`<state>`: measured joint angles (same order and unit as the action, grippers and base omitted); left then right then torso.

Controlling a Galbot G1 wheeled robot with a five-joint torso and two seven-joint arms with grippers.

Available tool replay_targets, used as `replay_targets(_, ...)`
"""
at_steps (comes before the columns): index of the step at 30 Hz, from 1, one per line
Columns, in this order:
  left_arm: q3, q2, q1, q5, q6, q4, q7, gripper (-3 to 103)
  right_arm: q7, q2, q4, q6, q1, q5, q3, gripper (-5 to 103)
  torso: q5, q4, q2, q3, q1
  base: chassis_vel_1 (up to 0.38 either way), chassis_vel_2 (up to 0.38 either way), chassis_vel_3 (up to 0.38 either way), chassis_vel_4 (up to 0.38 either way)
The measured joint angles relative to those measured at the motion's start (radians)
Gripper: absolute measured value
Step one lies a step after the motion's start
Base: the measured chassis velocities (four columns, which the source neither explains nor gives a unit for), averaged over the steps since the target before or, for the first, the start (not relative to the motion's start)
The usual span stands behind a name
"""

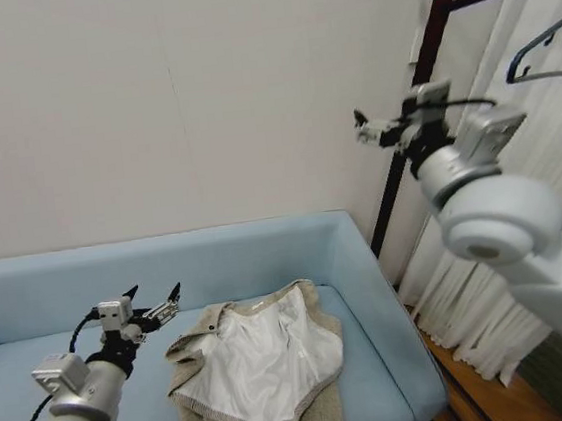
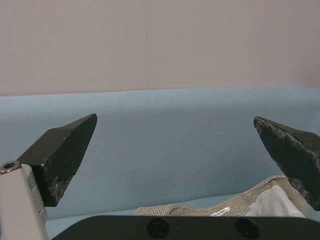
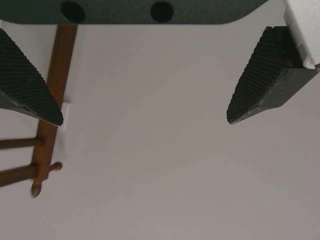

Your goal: Pick up the clothes from the sofa and hang them on the clothes hanger.

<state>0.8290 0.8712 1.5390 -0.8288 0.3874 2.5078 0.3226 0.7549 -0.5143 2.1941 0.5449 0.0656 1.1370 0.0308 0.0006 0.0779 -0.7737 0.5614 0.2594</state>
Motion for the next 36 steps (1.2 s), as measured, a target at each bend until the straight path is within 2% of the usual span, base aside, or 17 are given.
replay_targets(3, -0.013, -0.014, -0.023, 0.0, 0.012, -0.007, -0.003, 100, -0.039, 0.059, -0.052, 0.018, 0.052, -0.003, 0.008, 100, 0.0018, 0.0006, 0.0, 0.0, 0.0, 0.0, 0.0, 0.0, 0.0)
replay_targets(10, -0.034, -0.021, -0.061, 0.0, 0.039, -0.024, -0.004, 100, -0.066, 0.115, -0.178, 0.087, 0.219, 0.029, -0.029, 100, 0.0006, 0.0002, 0.0, 0.0, 0.0, 0.0, 0.0, 0.0, 0.0)
replay_targets(13, -0.038, -0.009, -0.063, 0.004, 0.046, -0.031, -0.004, 100, -0.059, 0.144, -0.264, 0.144, 0.303, 0.103, -0.08, 100, 0.0009, -0.0005, 0.0, 0.0, 0.0, 0.0, 0.0, 0.0, 0.0)
replay_targets(16, -0.036, -0.001, -0.064, 0.007, 0.047, -0.033, -0.004, 100, -0.053, 0.17, -0.28, 0.158, 0.31, 0.157, -0.091, 100, 0.0008, -0.0005, 0.0, 0.0, 0.0, 0.0, 0.0, 0.0, 0.0)
replay_targets(19, -0.035, 0.015, -0.072, 0.021, 0.047, -0.043, -0.008, 100, -0.036, 0.243, -0.284, 0.181, 0.29, 0.265, -0.081, 100, 0.0012, 0.0, 0.0, 0.0, 0.0, 0.0, 0.0, 0.0, 0.0)
replay_targets(21, -0.044, 0.025, -0.082, 0.029, 0.046, -0.049, -0.014, 100, -0.034, 0.293, -0.282, 0.184, 0.273, 0.305, -0.067, 100, 0.0012, 0.0004, 0.0, 0.0, 0.0, 0.0, 0.0, 0.0, 0.0)
replay_targets(24, -0.051, 0.031, -0.089, 0.033, 0.046, -0.052, -0.018, 100, -0.028, 0.318, -0.285, 0.184, 0.265, 0.328, -0.062, 100, 0.0011, 0.0005, 0.0, 0.0, 0.0, 0.0, 0.0, 0.0, 0.0)
replay_targets(25, -0.06, 0.037, -0.098, 0.039, 0.046, -0.055, -0.024, 100, -0.004, 0.336, -0.293, 0.184, 0.259, 0.364, -0.058, 100, 0.0011, 0.0004, 0.0, 0.0, 0.0, 0.0, 0.0, 0.0, 0.0)
replay_targets(29, -0.065, 0.039, -0.104, 0.041, 0.045, -0.057, -0.032, 100, 0.043, 0.347, -0.295, 0.173, 0.256, 0.428, -0.05, 100, 0.0011, -0.0003, 0.0, 0.0, 0.0, 0.0, 0.0, 0.0, 0.0)
replay_targets(33, -0.063, 0.034, -0.105, 0.042, 0.042, -0.06, -0.04, 100, 0.016, 0.375, -0.271, 0.145, 0.222, 0.416, -0.028, 100, 0.0007, -0.0002, 0.0, 0.0, 0.0, 0.0, 0.0, 0.0, 0.0)
replay_targets(36, -0.06, 0.025, -0.105, 0.043, 0.038, -0.065, -0.045, 100, -0.024, 0.387, -0.264, 0.121, 0.207, 0.372, -0.02, 100, 0.0008, 0.0002, 0.0, 0.0, 0.0, 0.0, 0.0, 0.0, 0.0)
